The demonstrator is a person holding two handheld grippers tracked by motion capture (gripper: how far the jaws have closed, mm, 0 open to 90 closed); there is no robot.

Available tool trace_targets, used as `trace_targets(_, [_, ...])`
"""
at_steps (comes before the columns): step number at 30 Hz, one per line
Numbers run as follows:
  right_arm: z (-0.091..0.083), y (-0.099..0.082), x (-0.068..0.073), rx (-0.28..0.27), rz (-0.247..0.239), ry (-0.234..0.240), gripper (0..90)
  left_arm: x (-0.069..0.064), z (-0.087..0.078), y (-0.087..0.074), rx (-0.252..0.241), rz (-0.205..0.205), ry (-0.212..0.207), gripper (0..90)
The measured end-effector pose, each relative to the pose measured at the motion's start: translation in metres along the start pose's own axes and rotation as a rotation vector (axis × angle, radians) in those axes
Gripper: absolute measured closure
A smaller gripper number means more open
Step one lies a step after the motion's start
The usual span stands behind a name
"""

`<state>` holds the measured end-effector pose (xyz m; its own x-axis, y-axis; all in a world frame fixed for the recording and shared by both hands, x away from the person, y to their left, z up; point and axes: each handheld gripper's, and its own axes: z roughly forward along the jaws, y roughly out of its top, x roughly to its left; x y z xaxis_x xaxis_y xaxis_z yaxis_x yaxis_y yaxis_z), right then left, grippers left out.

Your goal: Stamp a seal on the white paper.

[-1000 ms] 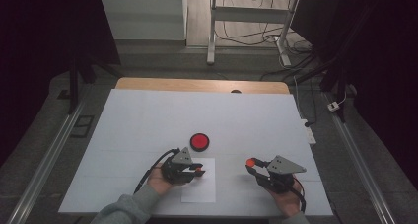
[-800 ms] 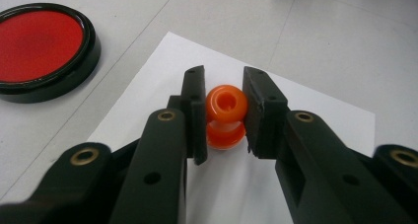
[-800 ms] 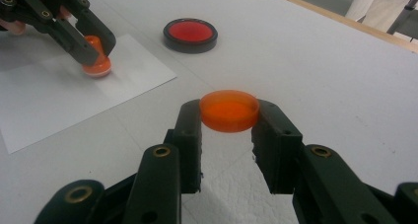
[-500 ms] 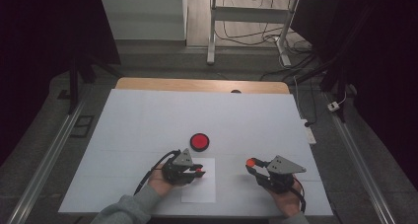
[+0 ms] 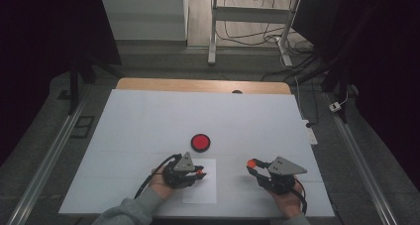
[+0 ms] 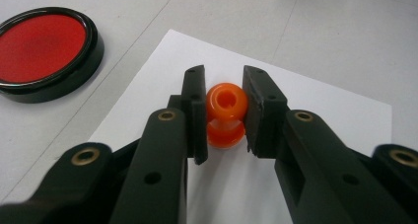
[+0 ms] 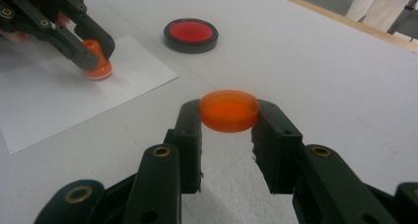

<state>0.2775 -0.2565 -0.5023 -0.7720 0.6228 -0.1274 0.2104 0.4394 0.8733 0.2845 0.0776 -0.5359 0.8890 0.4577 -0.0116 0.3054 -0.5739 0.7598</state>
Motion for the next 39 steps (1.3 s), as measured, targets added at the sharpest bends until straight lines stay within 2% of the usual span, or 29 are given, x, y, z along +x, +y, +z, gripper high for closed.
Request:
trace_targets(8, [0.0001,0.0001,0.0003,-0.002,0.000,0.003,64.4,0.0006,0.0002,-0.0029,-0.019,-0.009,-0.005,72.7])
trace_targets(39, [0.0013,0.0004,0.0012,0.005,-0.007,0.003,64.4,-0.0003,0.0007,-0.0023,-0.015,-0.018,0.001,72.7])
